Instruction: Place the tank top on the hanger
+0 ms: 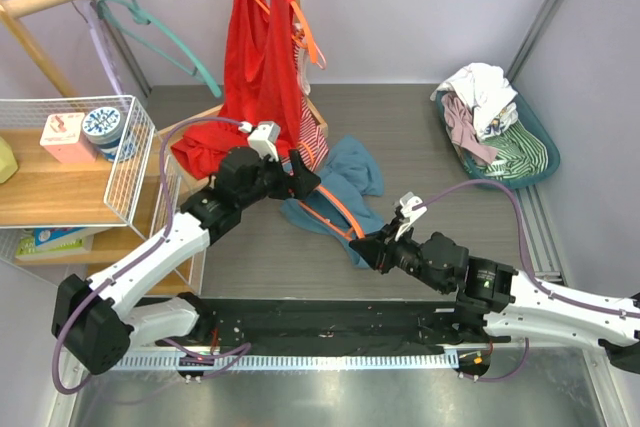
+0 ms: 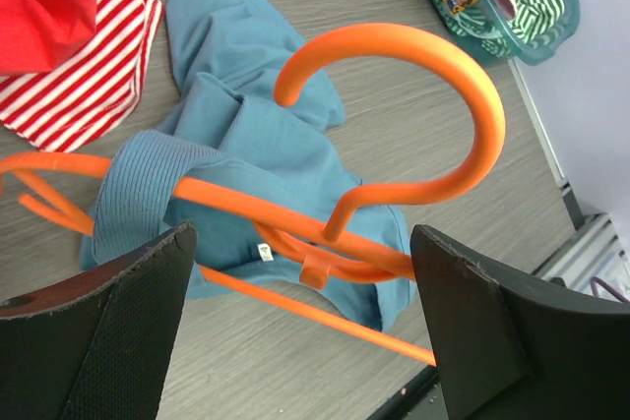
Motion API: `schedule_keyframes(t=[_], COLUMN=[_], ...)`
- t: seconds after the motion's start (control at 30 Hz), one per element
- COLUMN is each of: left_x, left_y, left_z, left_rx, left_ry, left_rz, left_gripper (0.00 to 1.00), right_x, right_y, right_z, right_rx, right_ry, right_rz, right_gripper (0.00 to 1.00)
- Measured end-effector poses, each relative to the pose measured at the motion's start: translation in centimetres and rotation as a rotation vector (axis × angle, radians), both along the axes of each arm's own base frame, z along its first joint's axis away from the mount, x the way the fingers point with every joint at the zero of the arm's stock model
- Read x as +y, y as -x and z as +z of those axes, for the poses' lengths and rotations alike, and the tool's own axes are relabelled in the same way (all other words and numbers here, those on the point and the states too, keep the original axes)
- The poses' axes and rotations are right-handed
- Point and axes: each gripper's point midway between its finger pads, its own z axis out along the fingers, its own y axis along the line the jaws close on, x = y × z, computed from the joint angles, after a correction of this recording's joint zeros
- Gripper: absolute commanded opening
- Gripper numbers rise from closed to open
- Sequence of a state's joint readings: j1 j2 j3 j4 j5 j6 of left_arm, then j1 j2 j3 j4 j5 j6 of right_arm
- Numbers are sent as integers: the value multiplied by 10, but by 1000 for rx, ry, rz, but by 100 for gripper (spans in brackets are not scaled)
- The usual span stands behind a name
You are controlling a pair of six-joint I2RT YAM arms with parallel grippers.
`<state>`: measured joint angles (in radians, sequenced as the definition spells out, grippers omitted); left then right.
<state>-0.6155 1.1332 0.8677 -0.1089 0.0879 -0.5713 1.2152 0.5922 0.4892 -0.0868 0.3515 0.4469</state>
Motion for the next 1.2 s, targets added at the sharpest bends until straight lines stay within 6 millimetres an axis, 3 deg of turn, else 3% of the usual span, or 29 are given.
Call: schedule_keyframes(t=[0.6,0.87,1.1,1.2], left_x=[-7,-13,-21,-20], left_y=[-7,-10,-13,-15], left_z=[18,4,-4,-4], left_rx=[-149,-143,-172,-188], left_ry=[-24,-44,-90,-110], left_rz=[26,12,4,17], left_gripper=[67,39,1,0], right_x=[4,8,10,10], right_y=[0,1,3,2], right_z=[-2,0,-1,-2], right_rx=[2,5,17,25], right_ry=[-12,-46,-74,-79], right_rz=[6,15,22,15], right_gripper=[1,1,1,2])
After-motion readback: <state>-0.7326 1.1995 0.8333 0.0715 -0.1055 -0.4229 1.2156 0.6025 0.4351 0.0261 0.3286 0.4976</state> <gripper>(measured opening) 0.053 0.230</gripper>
